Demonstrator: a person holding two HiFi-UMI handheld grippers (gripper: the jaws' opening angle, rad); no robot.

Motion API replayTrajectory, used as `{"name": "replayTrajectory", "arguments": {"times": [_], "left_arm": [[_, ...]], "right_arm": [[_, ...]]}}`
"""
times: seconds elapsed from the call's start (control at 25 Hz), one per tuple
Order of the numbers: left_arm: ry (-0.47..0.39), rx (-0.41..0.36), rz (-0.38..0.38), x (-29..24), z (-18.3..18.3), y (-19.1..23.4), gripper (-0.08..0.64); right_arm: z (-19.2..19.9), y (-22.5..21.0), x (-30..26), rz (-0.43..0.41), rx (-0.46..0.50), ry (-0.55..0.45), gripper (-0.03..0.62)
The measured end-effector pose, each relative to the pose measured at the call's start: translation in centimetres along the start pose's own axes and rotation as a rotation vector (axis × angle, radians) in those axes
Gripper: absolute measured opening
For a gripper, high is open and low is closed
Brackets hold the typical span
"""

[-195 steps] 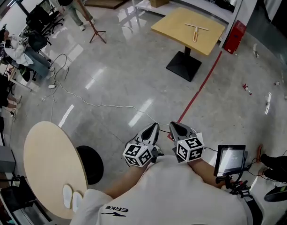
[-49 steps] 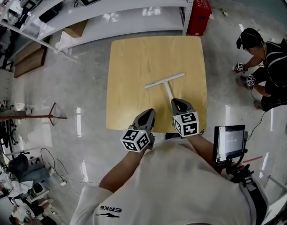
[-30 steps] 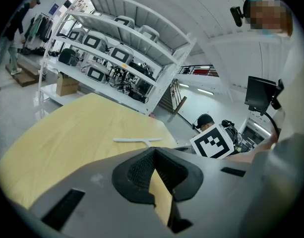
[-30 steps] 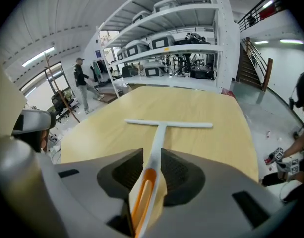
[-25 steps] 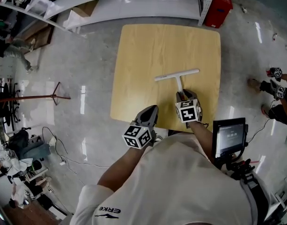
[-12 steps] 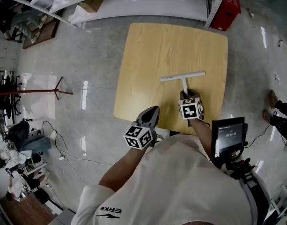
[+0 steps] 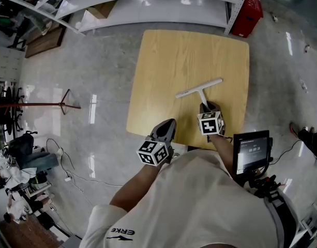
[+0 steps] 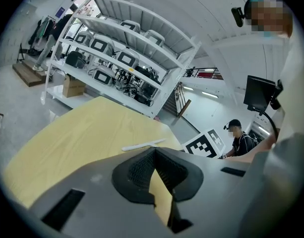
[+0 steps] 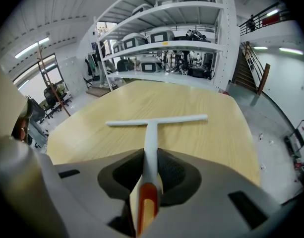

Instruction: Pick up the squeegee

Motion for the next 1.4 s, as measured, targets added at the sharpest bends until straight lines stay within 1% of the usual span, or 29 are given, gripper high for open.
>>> {"name": "replayTrajectory", "arguments": {"times": [0.2,0.32,0.56,0.8,1.0,1.2,1.4], "left_arm": [[-0.013,-0.009,0.006,-0.6,-0.4,0.4,0.005],[-0.021,-0.012,0.012,0.1,-0.5,0.7,0.005],[-0.057,-0.024,0.038,3.4,0.2,0.4,0.005],[-0.098,-0.04,0.054,4.6,-0.3,0.0,0.003],[-0.137,-0.061,0.081,9.9,1.7,-1.9,0.005],[-0.173,-0.067,0.084,9.4,0.4,-1.5,0.003],[-0.206,-0.079,0.09,10.3,0.3,-1.7,0.005]], "right_arm": [[-0.7,0.0,0.2,-0.015,-0.009,-0.048,0.084],[-0.7,0.8,0.9,-0.019,-0.015,-0.07,0.084],[0.4,3.2,4.4,-0.024,-0.043,-0.137,0.084],[0.0,4.0,7.6,-0.039,-0.07,-0.217,0.084],[3.7,7.0,13.4,-0.054,-0.099,-0.288,0.084],[2.5,7.5,14.8,-0.092,-0.127,-0.328,0.084],[3.0,8.5,16.7,-0.123,-0.138,-0.374,0.084]]}}
Point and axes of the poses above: the fingertips, and each gripper's own axes: x backward along the fingers, y to its left, z out of its underside, the point moved 8 cm from there along x, backward along the fingers, and after that the axes turned 13 degrees about -x, right-handed, at the moved point
